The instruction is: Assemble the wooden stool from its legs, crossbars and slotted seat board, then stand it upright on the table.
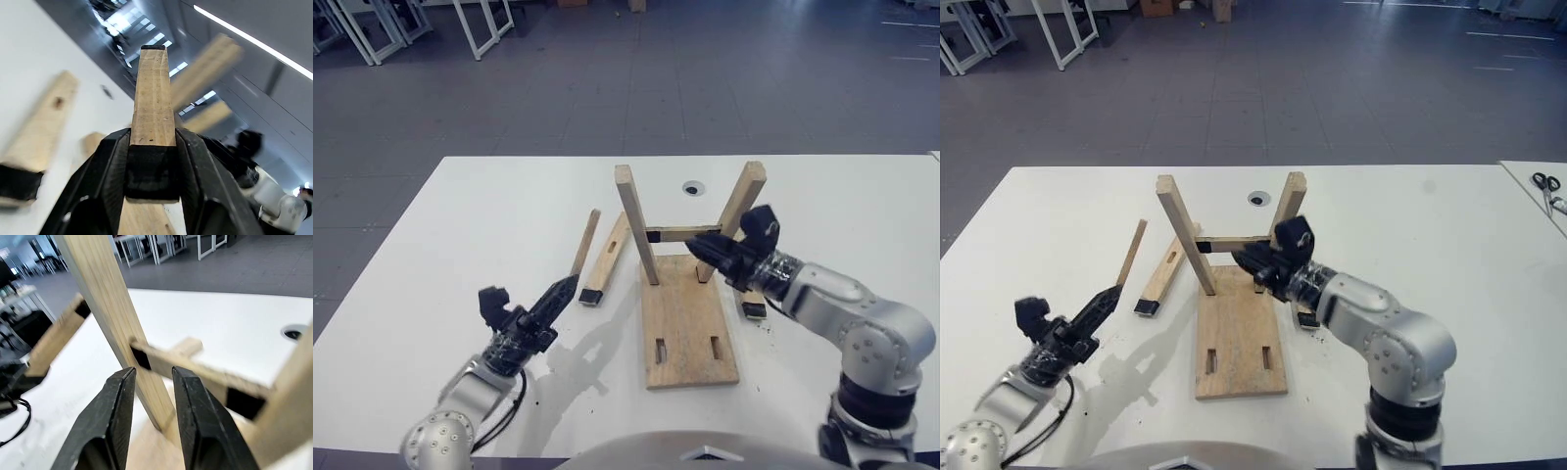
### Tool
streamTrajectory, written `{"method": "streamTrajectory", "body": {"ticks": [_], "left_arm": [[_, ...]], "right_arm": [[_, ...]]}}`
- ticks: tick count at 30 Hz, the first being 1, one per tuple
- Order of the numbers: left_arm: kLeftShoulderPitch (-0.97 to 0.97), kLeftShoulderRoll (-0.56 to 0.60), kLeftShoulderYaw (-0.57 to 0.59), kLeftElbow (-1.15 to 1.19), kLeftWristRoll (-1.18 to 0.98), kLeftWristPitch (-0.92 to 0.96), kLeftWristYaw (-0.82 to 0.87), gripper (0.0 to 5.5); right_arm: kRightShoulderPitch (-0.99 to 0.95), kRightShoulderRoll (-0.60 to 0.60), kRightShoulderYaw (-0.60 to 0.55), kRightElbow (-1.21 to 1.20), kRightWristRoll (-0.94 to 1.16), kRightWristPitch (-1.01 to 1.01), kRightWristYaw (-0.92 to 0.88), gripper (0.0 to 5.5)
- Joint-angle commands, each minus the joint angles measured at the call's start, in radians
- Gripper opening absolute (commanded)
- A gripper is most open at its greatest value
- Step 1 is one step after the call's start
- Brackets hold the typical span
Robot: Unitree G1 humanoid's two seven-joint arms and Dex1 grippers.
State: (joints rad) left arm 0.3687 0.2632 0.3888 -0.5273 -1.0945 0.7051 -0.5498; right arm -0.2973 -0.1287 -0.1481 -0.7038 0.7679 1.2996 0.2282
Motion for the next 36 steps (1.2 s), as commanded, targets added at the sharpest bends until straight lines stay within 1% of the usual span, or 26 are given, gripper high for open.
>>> {"method": "streamTrajectory", "body": {"ticks": [1,3,5,8,11,16,17,19,24,27,32,36], "left_arm": [[0.064,-0.064,-0.155,-0.171,0.215,-0.09,0.151,1.32],[0.084,-0.087,-0.245,-0.227,0.301,-0.128,0.194,1.32],[0.092,-0.096,-0.3,-0.267,0.375,-0.167,0.23,1.32],[0.087,-0.088,-0.322,-0.291,0.436,-0.203,0.257,1.32],[0.112,-0.09,-0.328,-0.298,0.449,-0.225,0.26,1.32],[0.126,-0.08,-0.348,-0.303,0.462,-0.252,0.245,1.32],[0.126,-0.076,-0.353,-0.298,0.467,-0.263,0.23,1.32],[0.127,-0.058,-0.37,-0.278,0.489,-0.285,0.194,1.32],[0.151,-0.029,-0.349,-0.229,0.477,-0.343,0.114,1.32],[0.153,-0.007,-0.326,-0.183,0.478,-0.381,0.066,1.32],[0.119,0.006,-0.348,-0.139,0.501,-0.401,0.051,1.32],[0.099,0.0,-0.363,-0.148,0.504,-0.405,0.07,1.32]], "right_arm": [[-0.033,0.274,-0.091,0.004,0.096,0.19,-0.155,1.35],[-0.039,0.387,-0.14,0.001,0.082,0.266,-0.222,1.35],[-0.061,0.47,-0.187,0.007,0.089,0.307,-0.28,1.35],[-0.077,0.507,-0.217,0.034,0.097,0.314,-0.335,1.35],[-0.094,0.538,-0.242,0.067,0.12,0.314,-0.373,1.35],[-0.127,0.631,-0.319,0.133,0.217,0.309,-0.425,1.35],[-0.141,0.627,-0.328,0.159,0.249,0.297,-0.439,1.35],[-0.168,0.578,-0.329,0.236,0.333,0.266,-0.449,1.35],[-0.203,0.388,-0.282,0.411,0.518,0.219,-0.437,1.35],[-0.234,0.304,-0.245,0.49,0.624,0.189,-0.448,1.35],[-0.234,0.234,-0.152,0.517,0.778,0.118,-0.501,1.35],[-0.214,0.175,-0.078,0.525,0.829,0.049,-0.549,1.35]]}}
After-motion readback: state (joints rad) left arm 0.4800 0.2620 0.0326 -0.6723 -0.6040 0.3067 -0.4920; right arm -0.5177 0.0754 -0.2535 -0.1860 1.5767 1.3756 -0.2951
